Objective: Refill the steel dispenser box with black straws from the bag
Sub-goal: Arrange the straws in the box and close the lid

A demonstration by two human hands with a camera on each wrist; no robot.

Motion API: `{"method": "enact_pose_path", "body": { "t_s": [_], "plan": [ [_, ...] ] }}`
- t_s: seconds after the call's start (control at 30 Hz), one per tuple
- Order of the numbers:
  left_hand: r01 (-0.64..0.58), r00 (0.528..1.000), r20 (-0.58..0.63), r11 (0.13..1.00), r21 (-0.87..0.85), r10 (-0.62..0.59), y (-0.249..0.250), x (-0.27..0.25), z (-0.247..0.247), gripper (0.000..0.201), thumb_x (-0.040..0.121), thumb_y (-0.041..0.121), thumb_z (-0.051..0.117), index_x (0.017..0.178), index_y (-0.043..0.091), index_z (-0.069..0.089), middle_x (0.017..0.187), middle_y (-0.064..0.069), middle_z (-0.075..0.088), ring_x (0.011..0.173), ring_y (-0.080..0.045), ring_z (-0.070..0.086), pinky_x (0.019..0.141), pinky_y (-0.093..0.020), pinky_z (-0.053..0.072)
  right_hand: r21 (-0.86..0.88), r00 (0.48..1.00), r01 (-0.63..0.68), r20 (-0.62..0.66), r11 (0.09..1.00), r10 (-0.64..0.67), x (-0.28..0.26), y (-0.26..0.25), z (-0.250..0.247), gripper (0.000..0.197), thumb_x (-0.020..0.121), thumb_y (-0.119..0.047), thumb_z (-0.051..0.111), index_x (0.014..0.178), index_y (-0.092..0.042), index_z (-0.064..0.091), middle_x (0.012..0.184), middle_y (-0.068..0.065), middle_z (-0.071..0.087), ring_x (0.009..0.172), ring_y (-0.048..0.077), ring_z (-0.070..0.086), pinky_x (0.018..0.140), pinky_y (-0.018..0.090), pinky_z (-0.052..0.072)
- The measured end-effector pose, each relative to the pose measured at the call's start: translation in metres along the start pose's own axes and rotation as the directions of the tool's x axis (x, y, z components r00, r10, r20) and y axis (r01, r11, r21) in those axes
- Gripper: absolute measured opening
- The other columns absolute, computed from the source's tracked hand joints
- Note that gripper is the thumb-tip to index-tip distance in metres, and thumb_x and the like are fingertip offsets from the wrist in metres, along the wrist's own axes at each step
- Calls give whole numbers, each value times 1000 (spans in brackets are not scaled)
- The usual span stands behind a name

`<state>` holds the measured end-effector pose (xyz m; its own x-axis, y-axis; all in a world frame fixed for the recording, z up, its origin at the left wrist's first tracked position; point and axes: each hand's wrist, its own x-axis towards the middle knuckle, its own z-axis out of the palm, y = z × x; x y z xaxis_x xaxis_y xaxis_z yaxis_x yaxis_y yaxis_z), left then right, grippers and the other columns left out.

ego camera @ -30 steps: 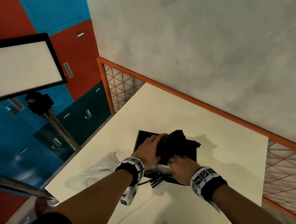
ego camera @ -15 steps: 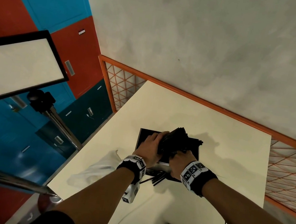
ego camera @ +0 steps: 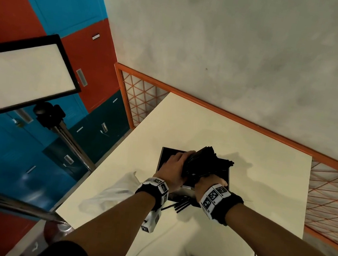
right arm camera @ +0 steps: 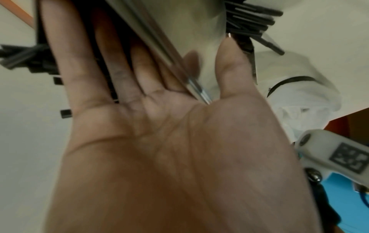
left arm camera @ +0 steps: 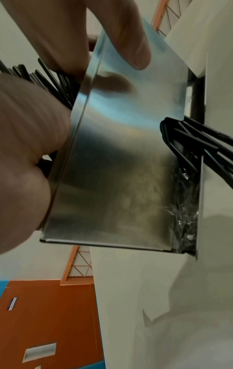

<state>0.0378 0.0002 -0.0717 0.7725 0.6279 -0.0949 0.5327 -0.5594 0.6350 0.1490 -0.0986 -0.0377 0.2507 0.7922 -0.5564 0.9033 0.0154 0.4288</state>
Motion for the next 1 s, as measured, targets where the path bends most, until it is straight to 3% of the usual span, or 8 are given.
{"method": "enact_pose_path", "body": {
  "t_s": [0.13, 0.23, 0.37, 0.5, 0.8, 1.0],
  "plan": [
    [4, 1000, 4, 1000, 4, -4, -1, 1, 1, 86, 83, 25, 64, 153, 44, 17, 146, 2, 42, 130, -28, 46, 102, -54, 48, 129, 987, 53, -154, 990, -33, 6, 9, 20, 45, 89, -45, 57, 124, -18, 61, 115, 6, 65, 106, 32, 59, 93, 45, 48],
    [6, 1000, 0, 1000, 22, -6, -4, -1, 2, 92, 81, 23, 68, 153, 45, 16, 144, 2, 42, 128, -28, 47, 100, -54, 49, 132, 968, 111, -238, 985, -77, 8, 18, 33, 48, 86, -50, 58, 122, -18, 62, 112, 3, 66, 104, 29, 59, 92, 40, 48],
    [5, 1000, 8, 1000, 17, -5, -4, -4, 4, 94, 78, 22, 67, 153, 45, 15, 143, 3, 43, 128, -28, 46, 100, -55, 49, 105, 973, 115, -214, 988, -90, 10, 22, 36, 43, 90, -38, 54, 127, -16, 58, 120, 4, 63, 113, 29, 54, 95, 41, 44],
    [4, 1000, 7, 1000, 15, -4, -4, -4, 3, 94, 79, 23, 68, 154, 44, 16, 141, 3, 44, 127, -27, 47, 99, -55, 49, 131, 969, 133, -225, 982, -101, 10, 23, 33, 45, 88, -47, 53, 120, -16, 61, 110, 3, 67, 103, 28, 60, 90, 39, 47],
    [3, 1000, -5, 1000, 14, -3, 0, -1, -1, 92, 79, 19, 69, 155, 38, 20, 143, -1, 44, 126, -29, 48, 100, -51, 50, 79, 974, 164, -170, 983, -149, 14, 27, 18, 30, 83, -41, 59, 103, -21, 67, 93, -1, 65, 91, 26, 58, 85, 37, 45],
    [0, 1000, -1, 1000, 25, 0, 1, -1, -2, 93, 79, 20, 70, 155, 39, 18, 143, 0, 43, 125, -29, 48, 99, -52, 51, 71, 963, 211, -187, 975, -195, 12, 32, 17, 45, 82, -53, 58, 106, -15, 65, 97, 3, 66, 95, 29, 59, 90, 36, 45]
  ]
}}
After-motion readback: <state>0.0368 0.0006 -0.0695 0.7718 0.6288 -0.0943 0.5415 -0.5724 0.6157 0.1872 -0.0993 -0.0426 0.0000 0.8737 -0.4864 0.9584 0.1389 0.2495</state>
